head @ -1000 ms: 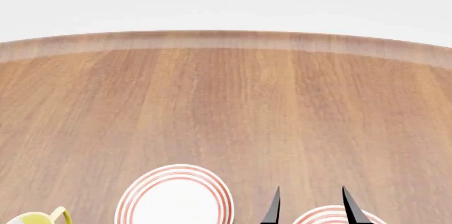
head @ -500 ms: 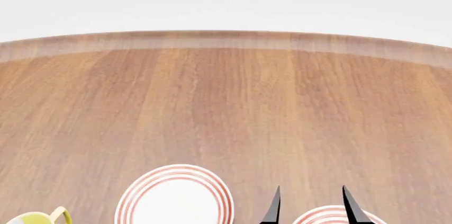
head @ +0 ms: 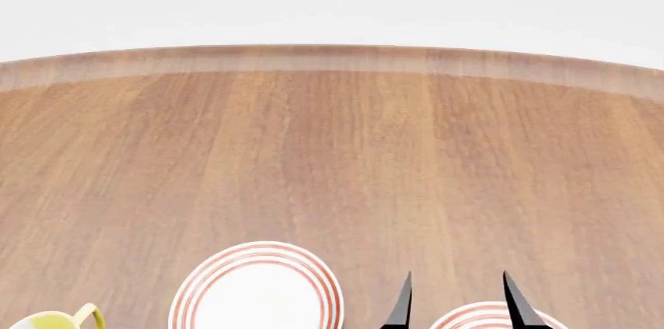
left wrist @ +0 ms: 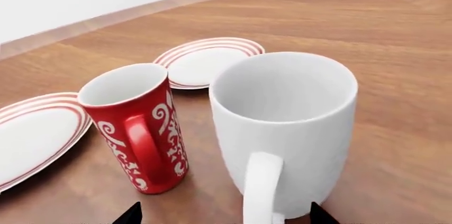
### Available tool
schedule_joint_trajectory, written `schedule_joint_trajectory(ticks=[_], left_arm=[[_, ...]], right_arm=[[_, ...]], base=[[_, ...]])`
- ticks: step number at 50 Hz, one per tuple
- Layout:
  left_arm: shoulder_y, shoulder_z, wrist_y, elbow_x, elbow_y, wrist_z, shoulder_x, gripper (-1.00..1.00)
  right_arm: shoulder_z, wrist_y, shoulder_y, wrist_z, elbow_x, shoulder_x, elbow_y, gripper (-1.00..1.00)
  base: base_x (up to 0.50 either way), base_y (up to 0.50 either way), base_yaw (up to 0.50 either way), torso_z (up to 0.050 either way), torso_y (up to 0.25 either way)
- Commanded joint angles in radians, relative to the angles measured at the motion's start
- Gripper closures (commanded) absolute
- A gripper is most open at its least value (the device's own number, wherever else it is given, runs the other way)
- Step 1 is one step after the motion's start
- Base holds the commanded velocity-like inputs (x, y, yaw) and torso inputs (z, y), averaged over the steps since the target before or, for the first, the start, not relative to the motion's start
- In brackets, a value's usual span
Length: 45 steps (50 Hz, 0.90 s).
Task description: Put the white mug on the left plate.
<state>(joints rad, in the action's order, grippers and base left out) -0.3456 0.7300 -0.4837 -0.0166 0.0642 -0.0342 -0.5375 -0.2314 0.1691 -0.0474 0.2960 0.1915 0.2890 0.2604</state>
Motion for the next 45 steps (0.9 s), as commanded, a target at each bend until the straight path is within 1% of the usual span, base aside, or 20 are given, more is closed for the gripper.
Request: schedule_joint_trajectory(ticks=[1,8,9,29,42,44,45], left_arm=[[0.005,0.015,-0.013,0.005,0.026,-0.009,0.011,-1.00],[0.009,0.017,-0.006,0.012,0.025,-0.014,0.007,-1.00],[0.008,0.016,-0.006,0.013,0.021,-0.013,0.006,1.00],[-0.017,0.017,-0.021,0.008,-0.020,0.003,-0.020,1.00],[-0.098,-0.014,-0.069,-0.045,-0.135,0.081,-0.078,1.00],[-0.081,-0.007,-0.150,-0.067,-0.037,0.095,-0.049,1.00],[-0.081,-0.007,-0.155,-0.067,-0.033,0.097,-0.049,1.00]], right_arm=[[-0.004,0.000,-0.003,0.003,0.005,0.002,-0.001,-1.00],[-0.005,-0.004,-0.004,0.005,0.005,0.003,-0.004,-1.00],[-0.005,-0.004,-0.004,0.005,0.007,0.004,-0.004,-1.00],[-0.012,-0.003,-0.001,0.012,0.011,0.010,0.003,-1.00],[-0.017,0.001,-0.004,0.017,0.013,0.013,0.009,-1.00],[-0.018,-0.001,-0.007,0.016,0.014,0.012,0.004,-1.00],[-0.019,0.001,-0.006,0.017,0.014,0.013,0.005,-1.00]], base=[[0.00,0.00,0.00,0.000,0.000],[0.00,0.00,0.00,0.000,0.000],[0.00,0.00,0.00,0.000,0.000],[0.00,0.00,0.00,0.000,0.000],[0.00,0.00,0.00,0.000,0.000],[0.00,0.00,0.00,0.000,0.000],[0.00,0.00,0.00,0.000,0.000]])
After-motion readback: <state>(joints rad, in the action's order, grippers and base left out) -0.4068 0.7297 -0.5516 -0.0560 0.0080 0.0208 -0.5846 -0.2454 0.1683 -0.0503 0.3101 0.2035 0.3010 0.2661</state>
